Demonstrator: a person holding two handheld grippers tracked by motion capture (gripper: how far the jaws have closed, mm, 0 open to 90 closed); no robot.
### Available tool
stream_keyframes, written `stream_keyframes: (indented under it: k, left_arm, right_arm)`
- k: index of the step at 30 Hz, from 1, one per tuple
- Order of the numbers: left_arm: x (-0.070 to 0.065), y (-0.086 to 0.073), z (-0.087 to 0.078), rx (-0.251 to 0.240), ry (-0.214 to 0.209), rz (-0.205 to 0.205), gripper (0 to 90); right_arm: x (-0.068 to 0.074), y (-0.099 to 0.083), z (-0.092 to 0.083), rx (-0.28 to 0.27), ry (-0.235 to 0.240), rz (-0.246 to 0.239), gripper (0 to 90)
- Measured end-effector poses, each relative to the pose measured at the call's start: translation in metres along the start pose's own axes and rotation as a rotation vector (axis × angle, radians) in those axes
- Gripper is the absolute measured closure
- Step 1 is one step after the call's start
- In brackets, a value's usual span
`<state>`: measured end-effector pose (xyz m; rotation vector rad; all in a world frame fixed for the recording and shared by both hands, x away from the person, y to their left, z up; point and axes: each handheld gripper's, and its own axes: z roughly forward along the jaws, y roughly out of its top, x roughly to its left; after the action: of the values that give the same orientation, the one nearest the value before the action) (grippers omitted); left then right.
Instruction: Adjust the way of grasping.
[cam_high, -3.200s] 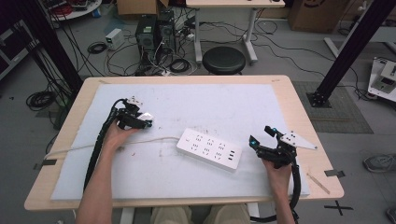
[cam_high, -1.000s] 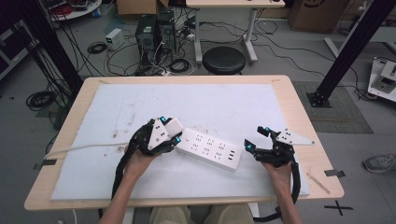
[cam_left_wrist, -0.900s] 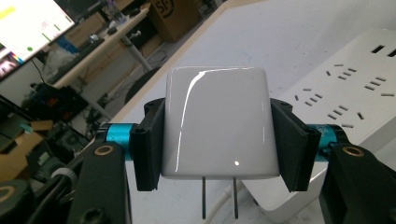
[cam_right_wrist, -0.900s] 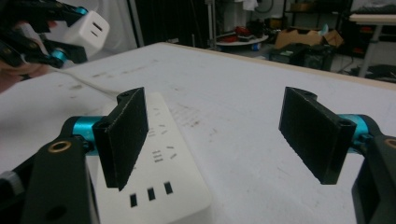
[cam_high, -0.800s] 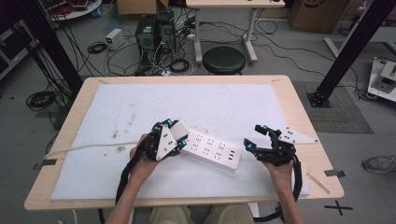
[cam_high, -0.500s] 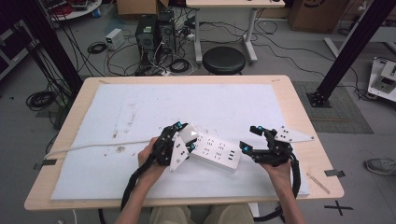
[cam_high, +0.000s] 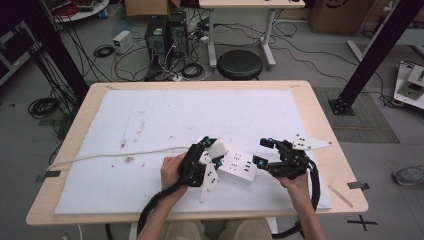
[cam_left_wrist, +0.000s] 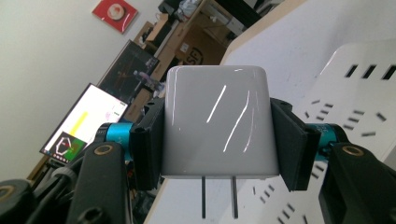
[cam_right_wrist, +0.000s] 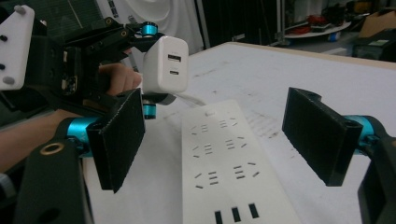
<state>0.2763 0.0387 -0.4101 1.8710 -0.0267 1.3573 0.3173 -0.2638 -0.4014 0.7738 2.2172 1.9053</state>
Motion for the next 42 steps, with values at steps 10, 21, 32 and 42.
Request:
stream_keyframes:
  k: [10, 21, 32, 42]
  left_arm:
    - [-0.014, 0.012, 0.006, -0.04, -0.015, 0.046, 42.5]
    - [-0.022, 0.023, 0.01, -0.087, -0.018, 0.057, 42.5]
    - [-0.029, 0.033, 0.015, -0.137, -0.021, 0.074, 42.5]
    - [-0.033, 0.04, 0.019, -0.165, -0.039, 0.092, 42.5]
  right_arm:
    - [0.002, 0.003, 0.01, 0.001, 0.098, 0.035, 21.6]
    - [0.008, 0.01, 0.03, 0.055, 0.142, 0.043, 21.6]
    - [0.007, 0.008, 0.031, 0.064, 0.177, 0.05, 22.1]
    - [0.006, 0.007, 0.03, 0.08, 0.2, 0.054, 28.5]
